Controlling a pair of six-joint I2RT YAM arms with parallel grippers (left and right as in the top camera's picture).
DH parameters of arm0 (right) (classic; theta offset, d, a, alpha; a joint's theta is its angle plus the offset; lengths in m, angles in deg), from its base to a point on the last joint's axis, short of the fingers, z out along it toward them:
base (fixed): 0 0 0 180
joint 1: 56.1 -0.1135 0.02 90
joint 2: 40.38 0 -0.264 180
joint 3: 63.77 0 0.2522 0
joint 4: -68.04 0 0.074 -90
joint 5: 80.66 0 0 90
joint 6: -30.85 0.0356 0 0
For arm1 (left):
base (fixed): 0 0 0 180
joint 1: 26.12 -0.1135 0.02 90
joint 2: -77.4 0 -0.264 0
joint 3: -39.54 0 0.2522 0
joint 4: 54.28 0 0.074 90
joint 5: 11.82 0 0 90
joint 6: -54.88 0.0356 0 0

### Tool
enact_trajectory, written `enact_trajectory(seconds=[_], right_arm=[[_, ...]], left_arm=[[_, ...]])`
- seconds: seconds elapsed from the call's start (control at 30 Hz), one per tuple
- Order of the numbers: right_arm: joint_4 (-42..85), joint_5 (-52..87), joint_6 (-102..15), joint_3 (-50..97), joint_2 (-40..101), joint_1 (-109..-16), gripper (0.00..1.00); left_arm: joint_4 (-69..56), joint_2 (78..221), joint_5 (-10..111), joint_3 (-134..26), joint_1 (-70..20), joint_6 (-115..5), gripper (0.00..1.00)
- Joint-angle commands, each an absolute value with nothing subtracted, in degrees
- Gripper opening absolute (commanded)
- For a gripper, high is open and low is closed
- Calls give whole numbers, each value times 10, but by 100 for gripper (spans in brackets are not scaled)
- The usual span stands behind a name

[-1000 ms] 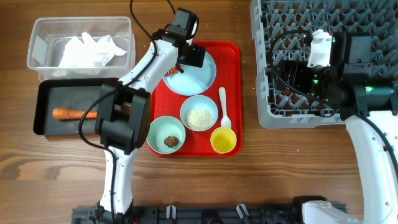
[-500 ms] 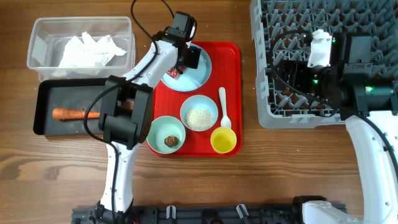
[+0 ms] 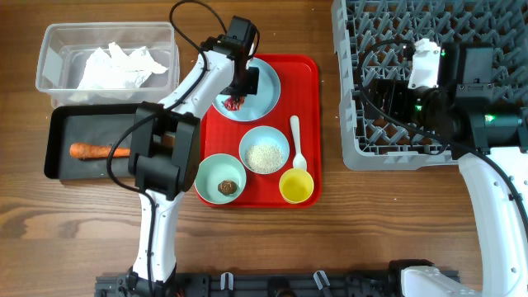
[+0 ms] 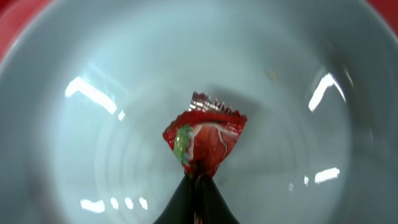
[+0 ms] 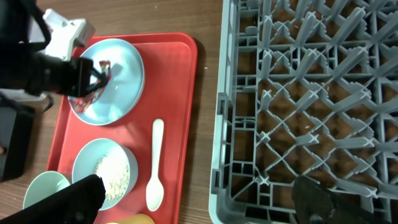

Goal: Sort waste into correct bins and load items into the dishwasher rack
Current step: 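Reach the left gripper to the plate and grasp the red wrapper, then carry the red wrapper left and drop it into the clear bin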

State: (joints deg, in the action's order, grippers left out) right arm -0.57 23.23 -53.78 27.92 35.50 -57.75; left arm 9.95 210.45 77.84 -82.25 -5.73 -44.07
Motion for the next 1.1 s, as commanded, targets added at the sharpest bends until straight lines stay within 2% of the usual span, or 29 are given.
enact_trajectory(seconds=[0.0,0.27,0.5,0.63,0.67,0.7,0.77,0.8,0.87,1.07], right_arm=[[-2,222,-531,291,360,-575,100],[3,218,-531,291,360,-575,100],[3,218,-531,291,360,-575,100],[3,218,-531,291,360,-575,100],[3,218,-531,291,360,-575,100],[3,218,-531,291,360,-575,100],[3,218,-531,291,360,-575,100],[3,218,-531,291,360,-575,100],[2,218,-531,291,360,-575,100],[3,218,-531,291,360,-575,100]], left_arm=[[122,2001,750,-859,-72,-463,4],[126,1875,852,-860,-182,-463,4],[115,1917,868,-860,-301,-460,4],[89,1965,840,-860,-340,-460,4],[77,1981,832,-860,-347,-460,8],[68,1992,831,-860,-350,-460,21],[56,2013,832,-860,-352,-459,54],[53,2020,832,-860,-352,-459,77],[51,2028,832,-860,-352,-459,100],[58,1994,831,-864,-351,-459,100]])
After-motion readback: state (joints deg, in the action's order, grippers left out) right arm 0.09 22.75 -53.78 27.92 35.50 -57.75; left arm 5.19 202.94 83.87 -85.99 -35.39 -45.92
